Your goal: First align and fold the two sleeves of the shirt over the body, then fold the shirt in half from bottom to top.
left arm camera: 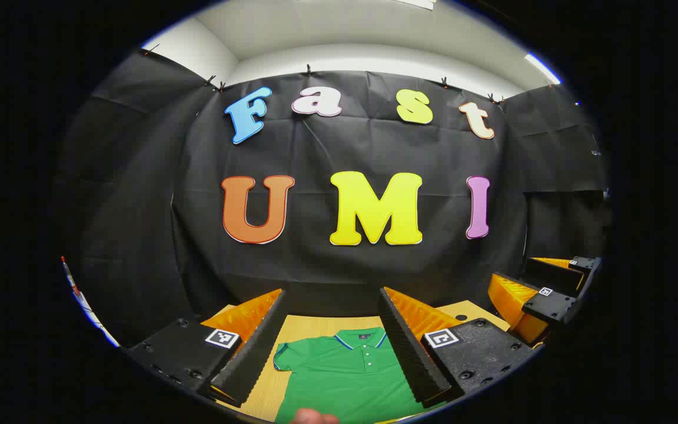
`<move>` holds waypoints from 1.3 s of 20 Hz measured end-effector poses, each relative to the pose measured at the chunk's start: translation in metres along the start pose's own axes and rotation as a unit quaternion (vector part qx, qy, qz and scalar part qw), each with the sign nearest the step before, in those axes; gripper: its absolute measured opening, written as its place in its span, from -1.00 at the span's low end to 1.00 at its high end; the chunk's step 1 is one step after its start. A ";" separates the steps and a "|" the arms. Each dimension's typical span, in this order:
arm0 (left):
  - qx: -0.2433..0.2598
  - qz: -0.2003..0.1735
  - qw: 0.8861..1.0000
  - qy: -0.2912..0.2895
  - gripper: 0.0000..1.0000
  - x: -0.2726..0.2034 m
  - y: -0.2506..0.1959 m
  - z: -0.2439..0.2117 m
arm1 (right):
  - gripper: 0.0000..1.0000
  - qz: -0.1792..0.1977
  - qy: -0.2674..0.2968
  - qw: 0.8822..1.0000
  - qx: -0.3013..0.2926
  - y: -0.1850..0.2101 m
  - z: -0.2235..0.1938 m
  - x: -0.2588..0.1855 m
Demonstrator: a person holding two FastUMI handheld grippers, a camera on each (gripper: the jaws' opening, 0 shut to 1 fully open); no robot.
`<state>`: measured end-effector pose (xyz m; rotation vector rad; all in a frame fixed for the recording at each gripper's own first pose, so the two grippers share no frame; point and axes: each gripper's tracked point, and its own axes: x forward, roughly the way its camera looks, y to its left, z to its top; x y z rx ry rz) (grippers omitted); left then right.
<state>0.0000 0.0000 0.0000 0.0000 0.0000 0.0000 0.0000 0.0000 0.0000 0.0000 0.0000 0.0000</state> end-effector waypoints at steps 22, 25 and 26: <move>0.000 0.000 1.000 0.015 0.96 0.022 -0.007 -0.017 | 0.91 0.013 0.043 0.999 0.001 -0.014 -0.022 0.030; 0.002 -0.009 1.000 0.024 0.96 0.025 -0.015 -0.024 | 0.87 0.016 0.067 0.998 0.012 -0.022 -0.038 0.035; 0.004 -0.011 1.000 0.027 0.96 0.027 -0.017 -0.026 | 0.87 0.017 0.080 0.997 0.015 -0.025 -0.046 0.038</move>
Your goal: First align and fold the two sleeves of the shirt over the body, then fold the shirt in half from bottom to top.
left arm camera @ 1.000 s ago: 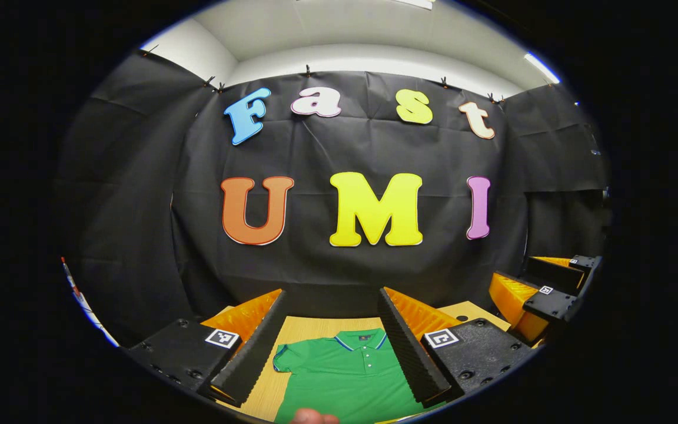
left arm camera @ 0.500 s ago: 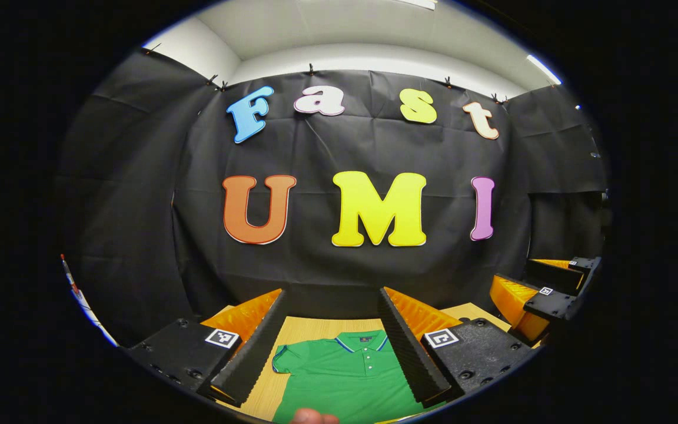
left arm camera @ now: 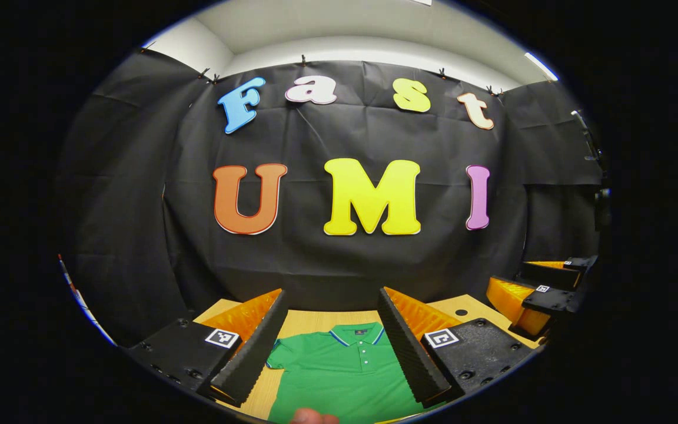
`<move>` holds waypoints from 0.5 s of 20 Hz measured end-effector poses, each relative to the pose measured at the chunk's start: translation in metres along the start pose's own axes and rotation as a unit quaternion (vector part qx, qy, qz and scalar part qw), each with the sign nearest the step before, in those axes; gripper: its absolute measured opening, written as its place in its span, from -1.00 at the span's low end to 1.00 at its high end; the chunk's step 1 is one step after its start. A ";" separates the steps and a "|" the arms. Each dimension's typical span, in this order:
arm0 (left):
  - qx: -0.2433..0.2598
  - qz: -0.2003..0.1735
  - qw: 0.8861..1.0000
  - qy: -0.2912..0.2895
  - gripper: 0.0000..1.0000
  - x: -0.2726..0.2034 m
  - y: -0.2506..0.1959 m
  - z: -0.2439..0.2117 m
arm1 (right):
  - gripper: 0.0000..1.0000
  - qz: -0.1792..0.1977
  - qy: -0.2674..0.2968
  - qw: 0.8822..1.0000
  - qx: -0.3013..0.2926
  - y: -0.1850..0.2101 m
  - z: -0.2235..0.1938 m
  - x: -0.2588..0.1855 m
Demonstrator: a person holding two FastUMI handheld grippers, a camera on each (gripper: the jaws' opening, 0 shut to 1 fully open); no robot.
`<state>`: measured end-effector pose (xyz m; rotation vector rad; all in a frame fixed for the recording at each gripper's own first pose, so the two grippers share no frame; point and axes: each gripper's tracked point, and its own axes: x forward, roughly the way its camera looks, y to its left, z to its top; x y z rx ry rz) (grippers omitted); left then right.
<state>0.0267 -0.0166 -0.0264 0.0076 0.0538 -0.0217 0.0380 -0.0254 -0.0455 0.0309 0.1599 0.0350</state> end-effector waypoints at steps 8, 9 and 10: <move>0.007 -0.008 0.999 0.043 0.96 0.000 -0.017 -0.031 | 0.89 0.033 0.117 0.992 0.036 -0.041 -0.068 0.035; 0.009 -0.007 0.999 0.046 0.96 -0.001 -0.019 -0.033 | 0.89 0.039 0.136 0.989 0.042 -0.046 -0.079 0.041; 0.012 -0.003 0.999 0.049 0.96 0.000 -0.019 -0.036 | 0.87 0.044 0.154 0.986 0.046 -0.051 -0.091 0.049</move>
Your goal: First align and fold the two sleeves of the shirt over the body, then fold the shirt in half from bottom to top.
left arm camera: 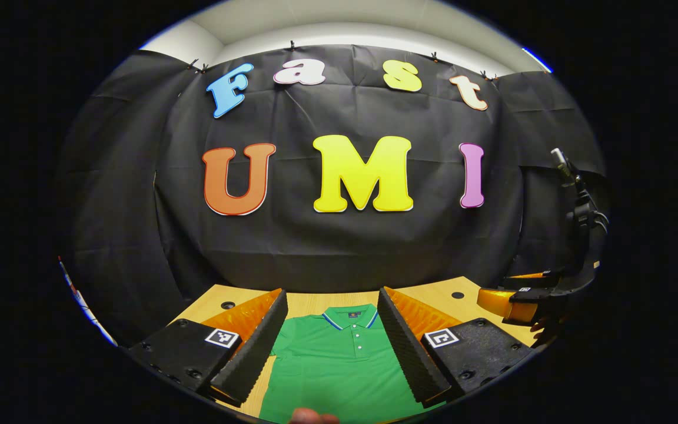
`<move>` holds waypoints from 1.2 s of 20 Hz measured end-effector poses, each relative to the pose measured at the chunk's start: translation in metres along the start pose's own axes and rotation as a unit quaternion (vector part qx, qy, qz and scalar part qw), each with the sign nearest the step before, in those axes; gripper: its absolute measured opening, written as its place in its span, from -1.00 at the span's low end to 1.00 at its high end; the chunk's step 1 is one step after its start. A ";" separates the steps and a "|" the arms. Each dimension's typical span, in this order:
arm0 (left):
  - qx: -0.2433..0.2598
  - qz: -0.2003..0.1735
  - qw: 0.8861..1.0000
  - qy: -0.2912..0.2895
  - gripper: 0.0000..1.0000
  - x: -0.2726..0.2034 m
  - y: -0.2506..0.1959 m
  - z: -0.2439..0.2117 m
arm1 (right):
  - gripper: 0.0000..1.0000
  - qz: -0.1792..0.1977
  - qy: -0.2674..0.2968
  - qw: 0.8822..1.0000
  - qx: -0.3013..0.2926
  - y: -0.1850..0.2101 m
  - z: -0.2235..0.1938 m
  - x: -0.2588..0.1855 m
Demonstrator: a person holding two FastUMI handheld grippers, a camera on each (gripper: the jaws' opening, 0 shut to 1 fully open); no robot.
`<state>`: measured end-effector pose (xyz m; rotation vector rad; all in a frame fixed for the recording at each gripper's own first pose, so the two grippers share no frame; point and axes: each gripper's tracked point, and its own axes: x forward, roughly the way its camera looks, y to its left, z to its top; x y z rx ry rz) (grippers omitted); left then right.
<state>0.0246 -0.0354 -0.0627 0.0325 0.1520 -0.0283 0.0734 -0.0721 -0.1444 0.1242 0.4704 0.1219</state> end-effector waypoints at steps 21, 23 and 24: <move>0.009 0.072 0.991 0.114 0.98 0.019 0.008 -0.073 | 0.87 0.032 0.245 0.964 0.100 -0.088 -0.117 0.237; 0.014 0.076 0.989 0.123 0.98 0.018 0.008 -0.078 | 0.94 0.036 0.249 0.962 0.105 -0.088 -0.119 0.247; 0.016 0.078 0.989 0.126 0.97 0.018 0.009 -0.079 | 0.92 0.037 0.248 0.962 0.108 -0.089 -0.119 0.252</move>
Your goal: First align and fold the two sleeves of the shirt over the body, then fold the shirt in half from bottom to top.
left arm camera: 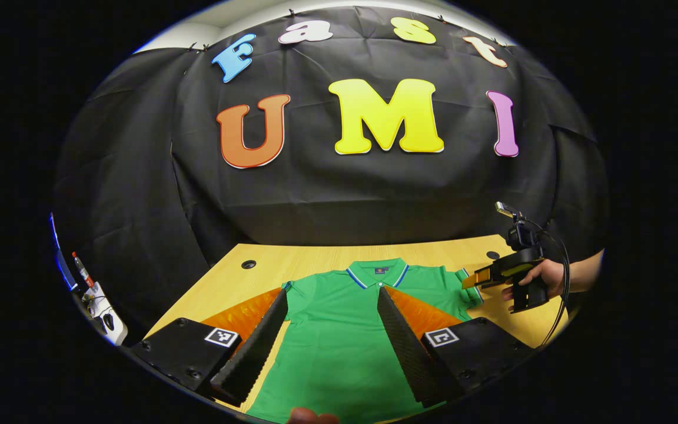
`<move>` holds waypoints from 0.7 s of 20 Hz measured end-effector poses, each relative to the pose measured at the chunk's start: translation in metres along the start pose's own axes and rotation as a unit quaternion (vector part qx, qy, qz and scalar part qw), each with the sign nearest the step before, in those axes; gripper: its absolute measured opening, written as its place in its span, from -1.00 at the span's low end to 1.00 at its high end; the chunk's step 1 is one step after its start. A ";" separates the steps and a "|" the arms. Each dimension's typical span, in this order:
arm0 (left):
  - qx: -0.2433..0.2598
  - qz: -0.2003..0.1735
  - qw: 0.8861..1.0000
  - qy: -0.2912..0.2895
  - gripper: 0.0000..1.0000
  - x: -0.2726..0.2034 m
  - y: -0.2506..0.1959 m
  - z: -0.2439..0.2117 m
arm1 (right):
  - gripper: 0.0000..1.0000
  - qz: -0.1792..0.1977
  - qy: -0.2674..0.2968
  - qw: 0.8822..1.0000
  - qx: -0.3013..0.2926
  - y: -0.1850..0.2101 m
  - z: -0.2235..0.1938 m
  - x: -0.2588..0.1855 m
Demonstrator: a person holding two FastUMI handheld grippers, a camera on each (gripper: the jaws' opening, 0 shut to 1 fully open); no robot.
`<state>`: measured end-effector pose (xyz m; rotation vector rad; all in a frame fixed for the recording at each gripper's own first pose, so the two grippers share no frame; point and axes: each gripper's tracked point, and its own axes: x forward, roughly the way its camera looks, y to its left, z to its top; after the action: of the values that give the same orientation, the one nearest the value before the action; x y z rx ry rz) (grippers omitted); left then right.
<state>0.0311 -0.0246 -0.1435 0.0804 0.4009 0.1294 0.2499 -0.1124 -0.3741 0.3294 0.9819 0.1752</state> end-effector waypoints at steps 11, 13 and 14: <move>-0.009 0.013 1.000 0.013 0.98 0.003 0.006 -0.009 | -0.57 -0.018 0.005 0.996 -0.089 -0.001 0.001 0.038; -0.012 0.017 1.000 0.014 0.99 0.003 0.011 -0.010 | -0.86 -0.036 0.003 0.994 -0.104 0.004 0.006 0.029; -0.012 0.020 1.000 0.014 0.99 0.002 0.014 -0.009 | -0.86 -0.046 0.001 0.994 -0.103 0.002 0.009 0.029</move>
<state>0.0281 -0.0102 -0.1515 0.0623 0.4248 0.1746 0.2736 -0.1037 -0.3915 0.0940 0.9700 0.1908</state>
